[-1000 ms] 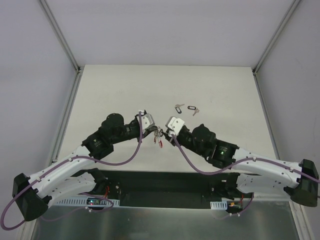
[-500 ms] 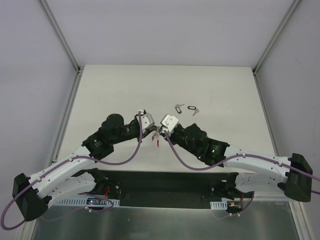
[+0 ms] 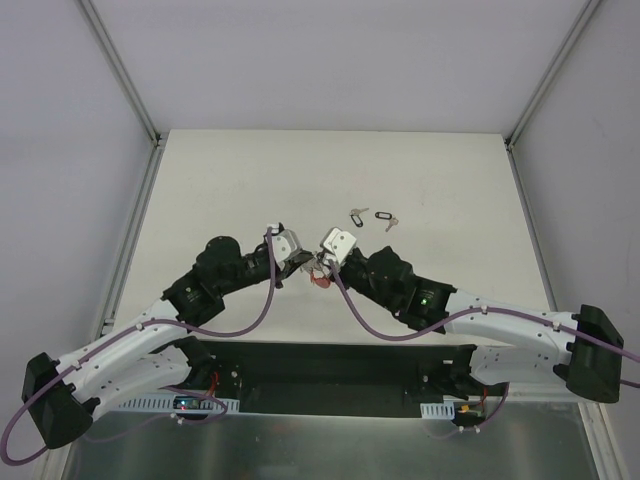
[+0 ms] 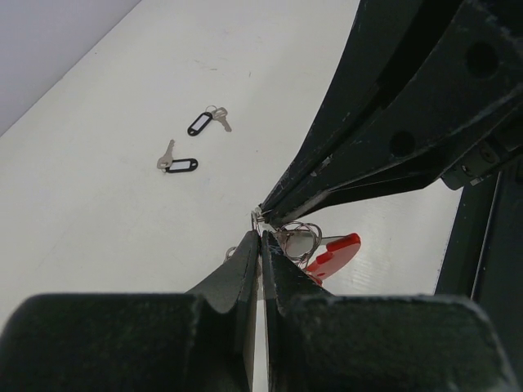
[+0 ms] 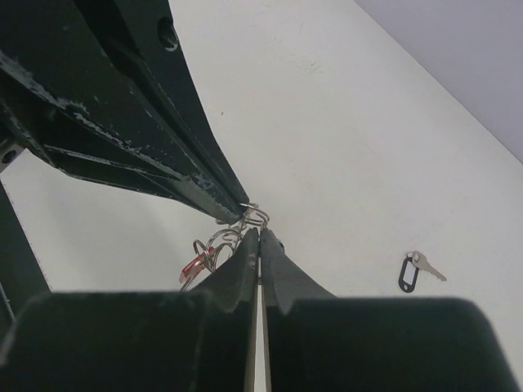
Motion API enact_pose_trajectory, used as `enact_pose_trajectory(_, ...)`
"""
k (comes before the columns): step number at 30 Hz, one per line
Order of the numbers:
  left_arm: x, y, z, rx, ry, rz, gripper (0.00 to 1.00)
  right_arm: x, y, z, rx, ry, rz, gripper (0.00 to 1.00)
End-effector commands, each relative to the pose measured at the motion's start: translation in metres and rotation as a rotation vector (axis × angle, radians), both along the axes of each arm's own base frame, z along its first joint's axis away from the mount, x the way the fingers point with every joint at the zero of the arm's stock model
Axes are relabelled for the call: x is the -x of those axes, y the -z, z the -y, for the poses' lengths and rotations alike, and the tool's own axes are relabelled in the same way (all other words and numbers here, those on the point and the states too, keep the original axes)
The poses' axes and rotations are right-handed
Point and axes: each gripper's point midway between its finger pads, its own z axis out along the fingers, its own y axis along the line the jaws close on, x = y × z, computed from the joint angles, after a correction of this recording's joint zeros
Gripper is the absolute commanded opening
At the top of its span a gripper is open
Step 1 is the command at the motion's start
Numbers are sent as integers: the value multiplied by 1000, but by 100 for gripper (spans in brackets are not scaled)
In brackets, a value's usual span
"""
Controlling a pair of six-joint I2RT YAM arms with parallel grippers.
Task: Put the keys on the keyring
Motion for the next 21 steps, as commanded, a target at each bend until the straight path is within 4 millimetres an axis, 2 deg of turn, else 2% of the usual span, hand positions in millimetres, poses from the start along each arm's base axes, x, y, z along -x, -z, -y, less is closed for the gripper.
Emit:
enact_pose_trajectory(1, 1, -36, 5, 145, 5, 82, 0, 12, -26, -17, -153, -81, -14, 1)
enact_pose_trajectory(8, 6, -43, 4, 203, 15, 112, 0, 12, -23, -23, -161, -97, -22, 1)
enact_pose_trajectory(12, 4, -43, 0, 193, -3, 126, 0, 6, -22, -11, -129, -70, -2, 1)
enact_pose_trajectory(13, 3, -42, 0, 189, -6, 126, 6, 2, -26, -7, -116, -63, 19, 1)
enact_pose_trajectory(14, 3, -43, -1, 183, -8, 133, 18, 1, -30, -3, -114, -63, 30, 1)
enact_pose_trajectory(15, 2, -43, -1, 176, -10, 132, 25, 0, -26, 1, -85, -63, 27, 1)
enact_pose_trajectory(17, 2, -42, -1, 165, -9, 134, 36, -3, -35, 7, -68, -75, 54, 1)
enact_pose_trajectory(21, 2, -41, 0, 144, -6, 122, 36, -4, -34, 14, 2, -115, 66, 1)
